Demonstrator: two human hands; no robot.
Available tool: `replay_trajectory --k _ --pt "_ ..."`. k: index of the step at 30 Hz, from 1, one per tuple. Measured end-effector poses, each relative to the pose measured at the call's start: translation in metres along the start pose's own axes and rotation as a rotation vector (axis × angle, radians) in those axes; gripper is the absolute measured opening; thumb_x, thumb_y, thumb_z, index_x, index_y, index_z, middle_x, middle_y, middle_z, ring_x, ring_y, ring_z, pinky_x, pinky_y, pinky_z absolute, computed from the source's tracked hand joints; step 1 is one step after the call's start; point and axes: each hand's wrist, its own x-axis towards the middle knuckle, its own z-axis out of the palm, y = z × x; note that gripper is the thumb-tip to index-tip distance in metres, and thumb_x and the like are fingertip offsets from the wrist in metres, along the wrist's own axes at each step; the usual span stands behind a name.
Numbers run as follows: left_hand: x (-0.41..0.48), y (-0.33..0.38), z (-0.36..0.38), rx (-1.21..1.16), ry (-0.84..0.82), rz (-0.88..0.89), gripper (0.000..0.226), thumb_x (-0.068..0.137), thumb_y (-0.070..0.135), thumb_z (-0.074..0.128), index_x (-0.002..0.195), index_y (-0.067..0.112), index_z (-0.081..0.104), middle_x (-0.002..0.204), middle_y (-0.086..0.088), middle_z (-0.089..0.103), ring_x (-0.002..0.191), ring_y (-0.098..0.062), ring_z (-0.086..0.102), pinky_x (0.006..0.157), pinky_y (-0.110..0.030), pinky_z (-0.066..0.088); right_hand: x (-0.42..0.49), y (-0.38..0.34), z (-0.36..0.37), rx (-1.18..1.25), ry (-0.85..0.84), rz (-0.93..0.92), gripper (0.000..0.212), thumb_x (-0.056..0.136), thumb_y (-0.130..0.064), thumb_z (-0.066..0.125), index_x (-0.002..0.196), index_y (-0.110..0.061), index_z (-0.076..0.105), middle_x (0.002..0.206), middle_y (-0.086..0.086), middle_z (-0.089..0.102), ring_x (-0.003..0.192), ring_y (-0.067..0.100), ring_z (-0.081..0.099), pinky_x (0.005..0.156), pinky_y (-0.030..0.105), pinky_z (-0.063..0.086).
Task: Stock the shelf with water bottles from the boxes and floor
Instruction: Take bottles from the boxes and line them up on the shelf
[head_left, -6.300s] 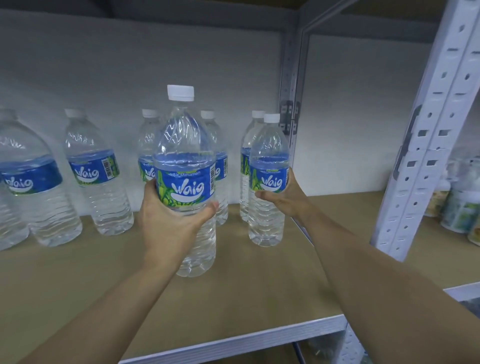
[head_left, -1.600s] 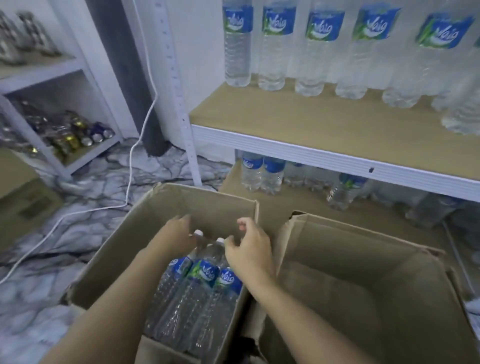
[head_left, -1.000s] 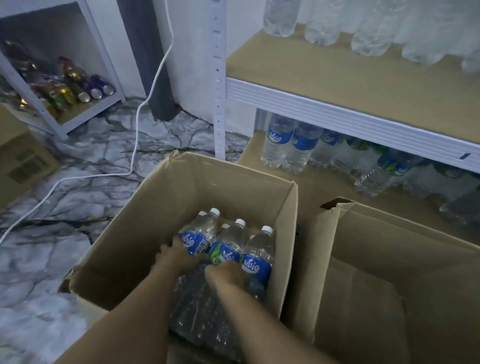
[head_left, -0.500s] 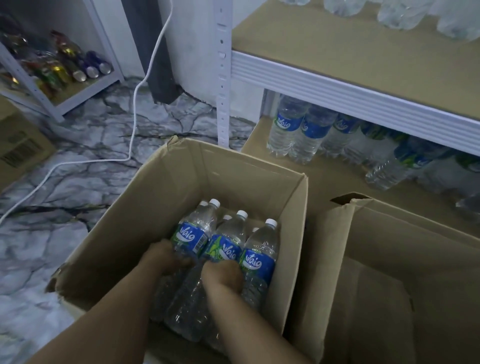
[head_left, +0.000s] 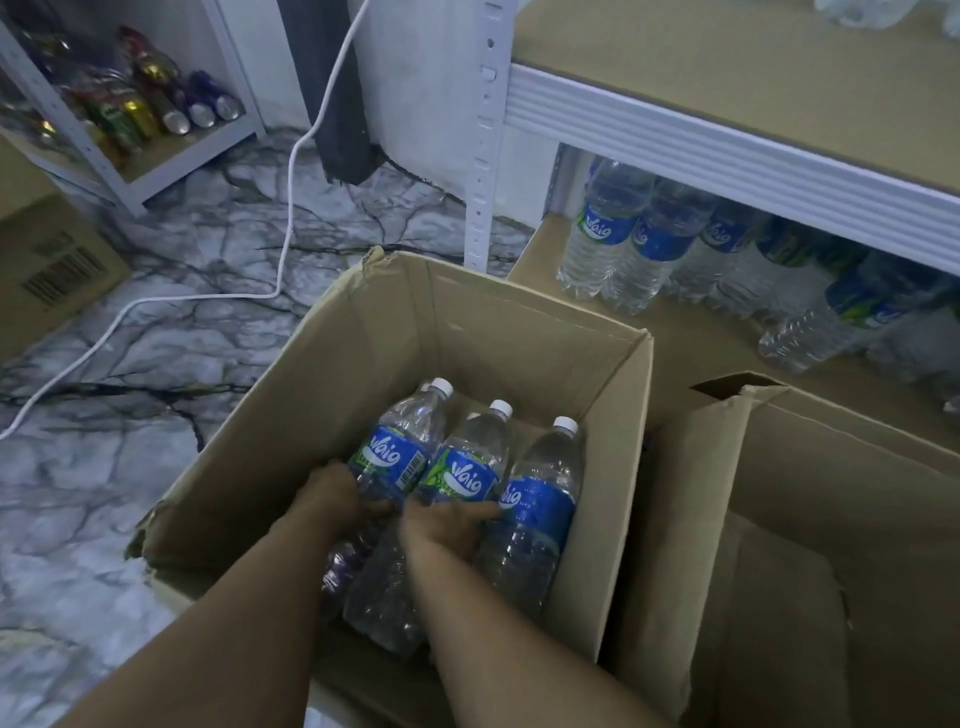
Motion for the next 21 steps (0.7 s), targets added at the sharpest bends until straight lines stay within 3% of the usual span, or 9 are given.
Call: replay_trajectory --k 2,6,11,14,18,21 --pt "0.001 0.003 0.000 -0.005 0.000 -0.002 0.097 0.065 0.050 0.084 0.134 -0.005 0.044 0.136 -0.018 0.054 0.125 -0.028 0.054 0.098 -0.029 0.043 0.002 0.008 -0.005 0.026 -0.022 -0.020 0.089 0.077 -0.047 0.076 0.135 -0.011 0.020 0.124 0.012 0.060 0.108 0.031 0.063 0.083 0.032 0.049" --pt "0.007 0.004 0.002 -0.091 -0.042 -0.039 0.118 0.063 0.045 0.087 0.144 -0.006 0.019 0.148 -0.019 0.039 0.135 -0.030 0.042 0.106 -0.033 0.037 0.000 0.012 -0.018 -0.016 -0.036 -0.054 0.091 0.073 -0.049 0.080 0.138 -0.012 0.028 0.129 0.011 0.059 0.116 0.030 0.060 0.087 0.030 0.046" --pt "0.011 0.002 0.002 -0.114 -0.014 -0.052 0.121 0.057 0.047 0.090 0.144 -0.003 0.022 0.147 -0.020 0.039 0.134 -0.032 0.043 0.107 -0.036 0.038 0.003 0.001 -0.030 -0.040 -0.206 -0.011 0.109 0.080 -0.046 0.076 0.154 -0.012 0.004 0.146 0.012 0.045 0.129 0.029 0.051 0.098 0.033 0.044" --pt "0.011 0.005 0.006 -0.137 -0.012 -0.062 0.112 0.057 0.046 0.090 0.140 -0.002 0.032 0.142 -0.019 0.046 0.129 -0.032 0.049 0.103 -0.036 0.043 0.012 -0.004 -0.031 0.044 -0.300 0.080 0.121 0.076 -0.039 0.081 0.153 -0.009 -0.007 0.152 0.015 0.036 0.134 0.030 0.043 0.106 0.035 0.039" --pt "0.014 0.005 0.011 -0.157 0.003 -0.027 0.077 0.055 0.045 0.091 0.114 0.003 0.066 0.112 -0.012 0.069 0.103 -0.023 0.066 0.082 -0.025 0.051 0.021 0.012 -0.023 0.112 -0.306 0.022 0.123 0.073 -0.037 0.083 0.154 -0.011 -0.005 0.151 0.013 0.038 0.134 0.029 0.044 0.107 0.036 0.037" --pt "0.014 0.005 0.004 -0.154 0.036 -0.022 0.073 0.049 0.049 0.091 0.105 0.007 0.073 0.103 -0.010 0.073 0.095 -0.021 0.069 0.077 -0.023 0.052 0.026 0.018 -0.015 0.155 -0.280 -0.002 0.124 0.069 -0.039 0.086 0.156 -0.016 0.000 0.151 0.010 0.039 0.134 0.030 0.045 0.108 0.040 0.038"
